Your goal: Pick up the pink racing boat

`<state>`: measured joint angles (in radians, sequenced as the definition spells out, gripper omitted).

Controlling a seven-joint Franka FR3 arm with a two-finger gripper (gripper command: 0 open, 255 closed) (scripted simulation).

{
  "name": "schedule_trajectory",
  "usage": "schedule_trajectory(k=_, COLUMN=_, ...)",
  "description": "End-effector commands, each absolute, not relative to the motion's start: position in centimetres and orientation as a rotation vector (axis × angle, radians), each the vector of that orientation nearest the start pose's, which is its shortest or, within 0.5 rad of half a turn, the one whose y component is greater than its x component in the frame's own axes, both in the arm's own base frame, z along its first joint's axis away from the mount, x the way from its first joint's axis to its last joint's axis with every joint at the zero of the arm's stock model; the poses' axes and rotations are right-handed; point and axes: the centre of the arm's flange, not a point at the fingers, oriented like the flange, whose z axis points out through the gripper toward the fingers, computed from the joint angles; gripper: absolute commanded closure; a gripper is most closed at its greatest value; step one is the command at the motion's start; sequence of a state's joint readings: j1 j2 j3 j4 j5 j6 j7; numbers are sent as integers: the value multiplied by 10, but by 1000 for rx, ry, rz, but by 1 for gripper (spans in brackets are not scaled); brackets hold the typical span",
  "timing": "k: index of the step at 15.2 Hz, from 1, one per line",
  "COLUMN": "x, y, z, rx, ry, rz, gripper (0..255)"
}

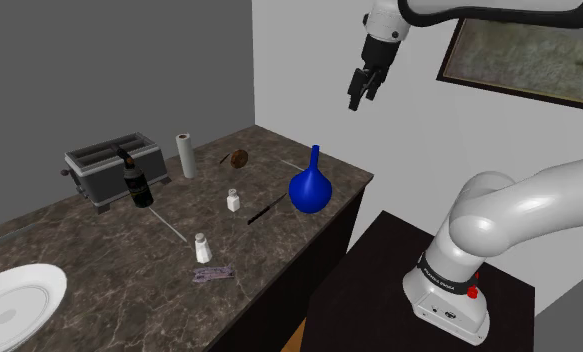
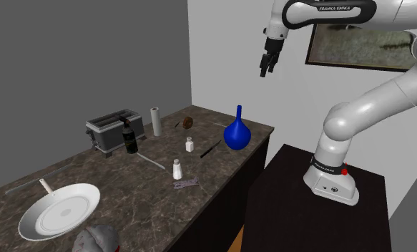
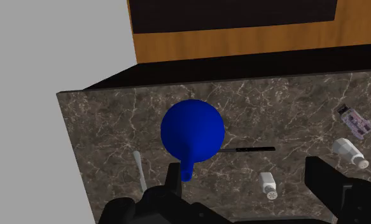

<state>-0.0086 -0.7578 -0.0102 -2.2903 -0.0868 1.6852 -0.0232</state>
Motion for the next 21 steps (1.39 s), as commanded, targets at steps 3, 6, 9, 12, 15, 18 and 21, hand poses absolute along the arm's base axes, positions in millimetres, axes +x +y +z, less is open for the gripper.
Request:
schedule_trajectory(k=3, x=340, y=-3, z=606, rx=-3213, ry=-70, rz=-243, gripper=0)
schedule_trajectory(k=6, x=359, y=16, z=577, rx=-3208, ry=-150, rz=-241, gripper=0)
schedule_trajectory(k=9, x=376, y=36, z=549, rx=-3201, ry=-230, rz=-240, gripper=0)
schedule_trajectory(k=12, x=393, y=56, z=521, rx=-3192, ry=-309, rz=-238, gripper=0)
schedule_trajectory(k=15, x=409, y=78, z=492, rx=-3181, ry=-388, rz=-237, gripper=0)
schedule_trajectory(k=18, x=424, y=100, z=463, rx=-3168, ry=-467, rz=-235, gripper=0)
schedule_trajectory(k=21, x=437, y=123, z=435, rx=-3153, ry=-546, rz=-233, gripper=0)
